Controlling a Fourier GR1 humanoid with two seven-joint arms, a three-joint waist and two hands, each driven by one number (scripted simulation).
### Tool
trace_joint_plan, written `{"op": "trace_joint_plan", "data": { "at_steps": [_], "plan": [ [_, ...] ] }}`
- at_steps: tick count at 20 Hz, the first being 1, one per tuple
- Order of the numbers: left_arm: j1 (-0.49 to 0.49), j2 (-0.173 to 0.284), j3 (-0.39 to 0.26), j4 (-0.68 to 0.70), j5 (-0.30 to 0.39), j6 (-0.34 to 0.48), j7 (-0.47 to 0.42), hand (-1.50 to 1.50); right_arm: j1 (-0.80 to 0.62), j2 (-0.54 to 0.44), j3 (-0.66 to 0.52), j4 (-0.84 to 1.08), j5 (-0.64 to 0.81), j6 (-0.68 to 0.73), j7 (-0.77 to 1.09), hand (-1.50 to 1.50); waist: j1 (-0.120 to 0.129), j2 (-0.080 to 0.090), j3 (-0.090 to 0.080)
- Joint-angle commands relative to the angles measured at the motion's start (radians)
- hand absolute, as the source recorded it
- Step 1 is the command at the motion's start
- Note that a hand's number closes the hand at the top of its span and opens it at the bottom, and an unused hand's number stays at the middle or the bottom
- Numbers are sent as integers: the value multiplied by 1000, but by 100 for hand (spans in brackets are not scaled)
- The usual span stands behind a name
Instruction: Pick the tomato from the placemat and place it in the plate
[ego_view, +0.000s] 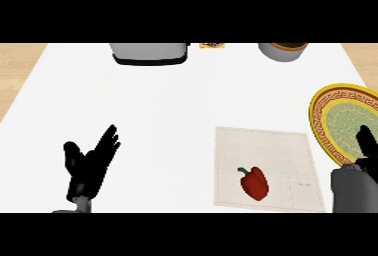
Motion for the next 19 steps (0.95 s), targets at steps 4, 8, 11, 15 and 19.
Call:
{"op": "trace_joint_plan", "data": {
  "at_steps": [4, 8, 11, 15, 19],
  "plan": [
    [-29, -31, -16, 27, -34, 24, -6, 0, 221, 42, 301, -155, -89, -60, 101, -150, 9, 4, 0],
    [-27, 1, 17, 27, -3, -19, -10, 0, 243, 43, 349, -114, -36, -60, 183, -150, 13, 6, -1],
    [-11, 30, 28, -24, 23, -46, 32, 0, 234, 43, 389, -108, 4, -60, 225, -150, 19, 6, -1],
    [-15, -6, 15, 37, -15, -23, -37, 0, 236, 43, 373, -73, 84, -60, 310, -150, 14, 7, -2],
    [-24, 7, 30, 13, 5, -32, 0, 0, 225, 43, 394, -59, 136, -60, 367, -150, 17, 7, -2]
  ]
}}
